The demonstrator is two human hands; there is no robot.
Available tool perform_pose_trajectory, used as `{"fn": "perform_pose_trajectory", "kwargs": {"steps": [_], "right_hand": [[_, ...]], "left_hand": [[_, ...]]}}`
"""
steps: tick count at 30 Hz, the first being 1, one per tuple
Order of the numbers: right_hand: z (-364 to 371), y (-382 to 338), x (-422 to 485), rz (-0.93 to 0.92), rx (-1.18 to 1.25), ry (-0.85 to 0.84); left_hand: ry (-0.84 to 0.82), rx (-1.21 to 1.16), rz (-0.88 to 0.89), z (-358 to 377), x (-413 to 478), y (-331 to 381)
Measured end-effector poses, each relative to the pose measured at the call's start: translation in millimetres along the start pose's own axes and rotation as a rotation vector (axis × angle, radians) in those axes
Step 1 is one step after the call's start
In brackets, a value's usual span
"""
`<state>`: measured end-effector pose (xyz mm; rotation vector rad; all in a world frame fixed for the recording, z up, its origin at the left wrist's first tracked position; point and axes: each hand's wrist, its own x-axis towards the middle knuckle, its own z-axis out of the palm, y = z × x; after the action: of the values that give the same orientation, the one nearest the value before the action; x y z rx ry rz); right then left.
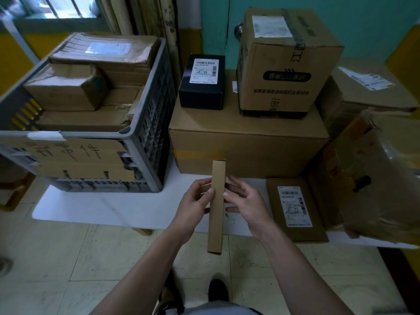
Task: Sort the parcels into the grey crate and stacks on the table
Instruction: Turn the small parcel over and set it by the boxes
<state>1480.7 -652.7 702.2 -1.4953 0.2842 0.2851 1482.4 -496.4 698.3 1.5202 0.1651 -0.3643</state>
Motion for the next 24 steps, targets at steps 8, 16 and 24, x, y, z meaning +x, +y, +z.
{"fn": "perform_pose_trajectory", "kwargs": {"steps": [8, 16, 24], "right_hand": [[0.6, -4.4, -1.3, -0.067, -0.013, -0.013], [3.3, -7.8, -4.2, -0.067, 0.022, -0.014], [2.4, -8.7, -6.2, -0.022, 0.039, 0.007]], "left_hand": [[0.025, -0.046, 0.019, 0.8, 0.6, 3.8], [0.045, -0.056, 0.019, 3.0, 0.8, 6.5], [0.043, -0.083, 0.025, 4.2, -2.1, 7.9]]}}
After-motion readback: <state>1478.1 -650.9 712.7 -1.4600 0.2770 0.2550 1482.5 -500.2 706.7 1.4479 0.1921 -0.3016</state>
